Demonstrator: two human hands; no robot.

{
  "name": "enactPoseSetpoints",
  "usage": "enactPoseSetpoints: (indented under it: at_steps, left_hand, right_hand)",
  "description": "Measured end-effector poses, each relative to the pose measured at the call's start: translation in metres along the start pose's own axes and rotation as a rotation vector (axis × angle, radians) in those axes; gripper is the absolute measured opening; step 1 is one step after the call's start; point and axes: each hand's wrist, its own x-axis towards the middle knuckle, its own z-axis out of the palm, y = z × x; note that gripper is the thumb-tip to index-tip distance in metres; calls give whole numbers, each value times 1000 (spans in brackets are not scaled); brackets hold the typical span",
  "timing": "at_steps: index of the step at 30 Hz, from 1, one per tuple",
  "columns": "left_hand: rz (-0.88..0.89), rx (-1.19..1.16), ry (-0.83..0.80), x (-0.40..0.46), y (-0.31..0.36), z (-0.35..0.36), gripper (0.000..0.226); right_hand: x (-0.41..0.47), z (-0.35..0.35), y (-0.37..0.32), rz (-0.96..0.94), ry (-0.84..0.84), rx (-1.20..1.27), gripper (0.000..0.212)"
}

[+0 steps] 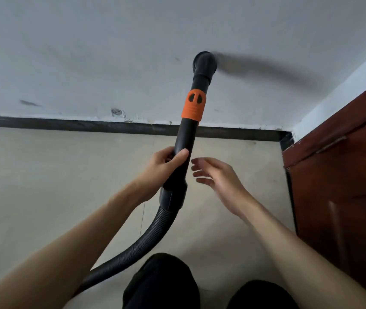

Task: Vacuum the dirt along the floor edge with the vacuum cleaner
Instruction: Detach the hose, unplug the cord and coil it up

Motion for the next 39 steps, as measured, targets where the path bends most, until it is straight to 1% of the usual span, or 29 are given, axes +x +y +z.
enactPoseSetpoints:
  at_steps: [3,5,8,10,13,16,17,19,21,24,26,30,33,35,37,39]
  left_hand:
    - [-13,-147,29,-30,69,-25,25]
    - [-20,-201,46,-53,112,-44,26]
    - [-37,-278,111,-92,173,-76,20]
    - [-15,-292,167,-120,212,-102,17]
    - [45,-205,222,-164,272,-148,16]
    - [71,-79,240,-210,335,-201,21]
    - [86,-36,260,-225,355,-218,19]
    - [133,15,332,-256,391,-251,12]
    - [189,41,425,-289,417,-280,16]
    - [238,39,617,-344,430,-319,27]
    - [220,64,746,-383,425,-344,36]
    - [164,233,1032,-475,399,-395,41]
    - [115,355,1209,-541,376,-438,47]
    - [39,493,1290,-579,361,-472,53]
    - [-42,624,1334,-610,345,-506,57]
    - [-117,703,1368,-637,333,-542,59]
  right_hand:
    - [-35,31,-54,19,-191,-123,11]
    - [-56,55,-97,5,-268,-199,14]
    - [-89,94,-158,-30,-295,-281,33]
    - [-111,121,-198,-71,-292,-283,35]
    - [-142,165,-260,-144,-362,-285,35]
    - [-173,209,-322,-214,-429,-316,34]
    - [-182,223,-342,-233,-442,-320,33]
    - [-201,249,-379,-285,-478,-344,31]
    - [-218,277,-411,-349,-523,-377,27]
    - [-245,324,-445,-444,-590,-410,24]
    - [-260,359,-459,-486,-612,-407,21]
    - [-293,440,-471,-548,-662,-399,20]
    - [-316,508,-474,-628,-682,-379,16]
    - [-325,556,-477,-679,-706,-393,14]
    - [-331,605,-478,-730,-738,-437,13]
    - [-338,657,-480,-788,-788,-506,12]
